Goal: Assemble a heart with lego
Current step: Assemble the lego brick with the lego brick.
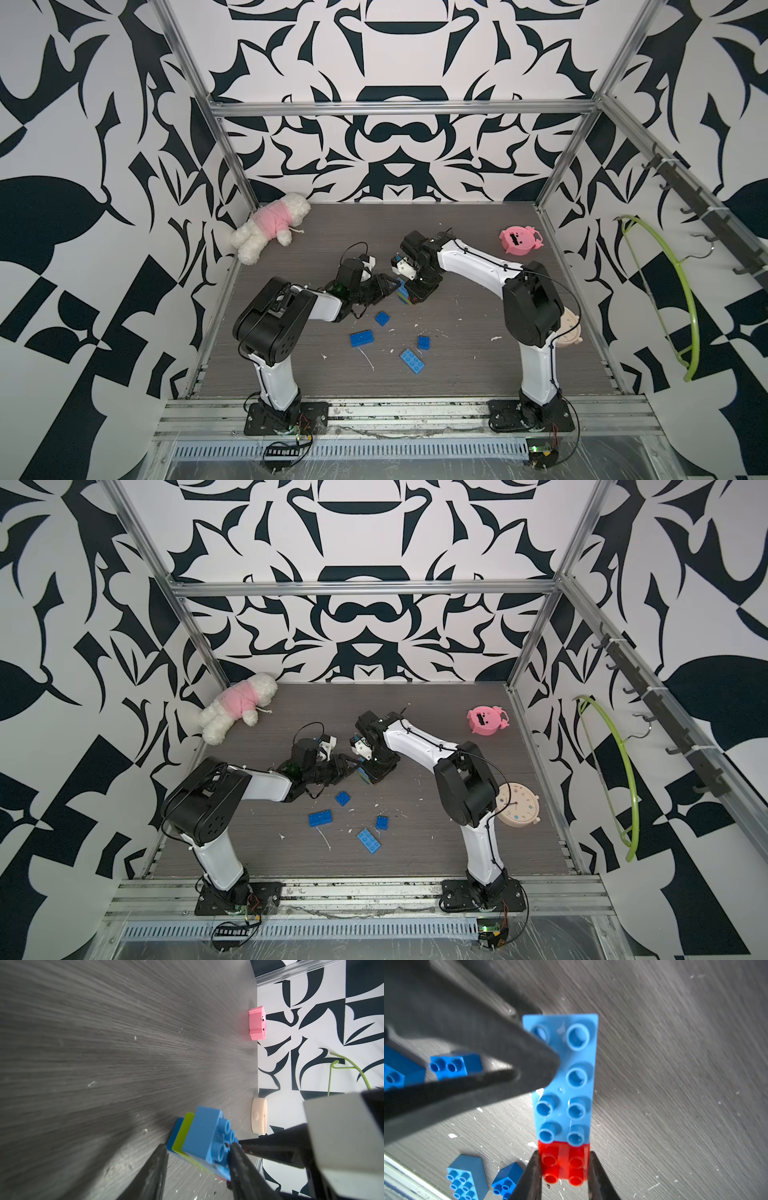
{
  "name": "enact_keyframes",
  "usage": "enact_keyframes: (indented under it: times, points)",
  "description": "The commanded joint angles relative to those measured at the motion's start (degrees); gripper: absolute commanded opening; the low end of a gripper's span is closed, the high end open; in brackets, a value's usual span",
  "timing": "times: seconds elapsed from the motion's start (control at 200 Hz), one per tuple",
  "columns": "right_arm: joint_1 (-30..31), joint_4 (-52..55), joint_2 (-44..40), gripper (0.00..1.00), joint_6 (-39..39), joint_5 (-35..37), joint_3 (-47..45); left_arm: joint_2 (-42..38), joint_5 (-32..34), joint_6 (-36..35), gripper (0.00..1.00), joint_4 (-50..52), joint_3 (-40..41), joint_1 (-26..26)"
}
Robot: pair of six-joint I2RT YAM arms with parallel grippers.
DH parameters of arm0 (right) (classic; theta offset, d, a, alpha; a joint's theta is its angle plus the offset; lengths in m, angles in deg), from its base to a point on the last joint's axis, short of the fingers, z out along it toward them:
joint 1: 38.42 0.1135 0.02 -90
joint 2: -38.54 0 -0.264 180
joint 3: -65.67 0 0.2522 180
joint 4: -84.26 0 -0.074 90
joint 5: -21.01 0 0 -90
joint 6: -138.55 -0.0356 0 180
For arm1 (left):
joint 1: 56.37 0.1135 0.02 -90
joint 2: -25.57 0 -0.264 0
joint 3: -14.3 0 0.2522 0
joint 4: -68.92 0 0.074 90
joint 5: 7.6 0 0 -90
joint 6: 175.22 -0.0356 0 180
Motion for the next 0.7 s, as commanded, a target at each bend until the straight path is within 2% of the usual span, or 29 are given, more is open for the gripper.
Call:
enact_keyframes:
  times: [0.0, 0.21, 0.57, 0.695]
  points:
    - [0.49, 4.12, 1.76, 0.18, -0.39, 0.78, 4.15, 1.15, 0.81, 0.3, 0.5, -2.06, 2.97, -0.1]
    - [0.57, 5.05, 4.64, 0.18, 0.0, 0.92, 4.37, 1.63, 1.18, 1.25, 0.5, -4.43, 4.7, -0.1]
    - [0.54, 4.9, 4.68, 0.18, 0.51, 0.56, 4.98, 1.31, 0.93, 0.68, 0.5, -3.02, 3.78, -0.1]
    - [0.73, 5.77, 2.96, 0.26, 0.42, 1.45, 5.99, 0.52, 1.03, 0.68, 0.5, -2.63, 3.81, -0.1]
